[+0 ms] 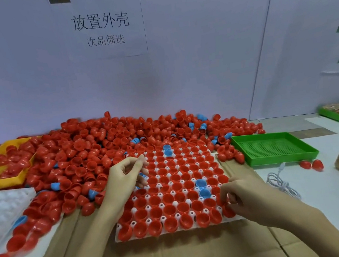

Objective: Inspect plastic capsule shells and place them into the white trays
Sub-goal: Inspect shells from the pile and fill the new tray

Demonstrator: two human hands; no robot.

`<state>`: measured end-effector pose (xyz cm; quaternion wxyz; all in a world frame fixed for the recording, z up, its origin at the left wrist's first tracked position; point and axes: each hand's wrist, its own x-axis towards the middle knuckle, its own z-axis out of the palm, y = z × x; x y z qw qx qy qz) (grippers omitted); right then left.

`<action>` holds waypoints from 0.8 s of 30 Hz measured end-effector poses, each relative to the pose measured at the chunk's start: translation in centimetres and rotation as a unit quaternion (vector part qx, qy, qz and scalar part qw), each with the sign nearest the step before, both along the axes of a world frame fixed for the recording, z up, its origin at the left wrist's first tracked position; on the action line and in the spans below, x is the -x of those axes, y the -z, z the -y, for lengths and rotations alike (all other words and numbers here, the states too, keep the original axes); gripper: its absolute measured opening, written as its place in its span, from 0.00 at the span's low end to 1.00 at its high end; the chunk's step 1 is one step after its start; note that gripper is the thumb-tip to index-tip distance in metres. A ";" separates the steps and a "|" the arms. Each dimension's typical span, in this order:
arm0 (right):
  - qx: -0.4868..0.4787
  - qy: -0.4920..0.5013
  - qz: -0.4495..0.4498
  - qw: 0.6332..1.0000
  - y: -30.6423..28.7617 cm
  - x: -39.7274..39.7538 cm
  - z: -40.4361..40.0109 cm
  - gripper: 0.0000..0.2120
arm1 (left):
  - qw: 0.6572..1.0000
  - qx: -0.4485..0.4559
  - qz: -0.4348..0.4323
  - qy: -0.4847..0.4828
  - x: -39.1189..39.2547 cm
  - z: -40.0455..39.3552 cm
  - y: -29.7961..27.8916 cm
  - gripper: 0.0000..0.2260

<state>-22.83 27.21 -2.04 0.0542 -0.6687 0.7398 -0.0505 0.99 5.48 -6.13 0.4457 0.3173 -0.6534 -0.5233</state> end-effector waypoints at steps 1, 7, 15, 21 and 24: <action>-0.005 -0.001 -0.001 1.000 -0.1 0.0 0.0 0.08 | 1.000 0.001 0.001 -0.001 0.0 0.1 0.0 0.13; -0.038 -0.007 0.034 0.999 -1.8 0.5 -0.1 0.06 | 1.000 0.005 0.002 -0.006 0.0 0.2 -0.1 0.13; 0.021 -0.046 0.130 0.990 -3.1 2.8 4.4 0.02 | 0.999 0.007 0.001 -0.034 -0.2 0.4 -0.4 0.15; 0.157 -0.001 0.143 0.977 -0.6 7.6 13.8 0.02 | 0.997 0.010 -0.017 -0.075 -0.6 1.4 0.0 0.15; 0.197 0.035 0.094 0.975 1.1 11.1 18.4 0.11 | 0.996 -0.027 -0.032 -0.077 -0.7 1.9 0.1 0.16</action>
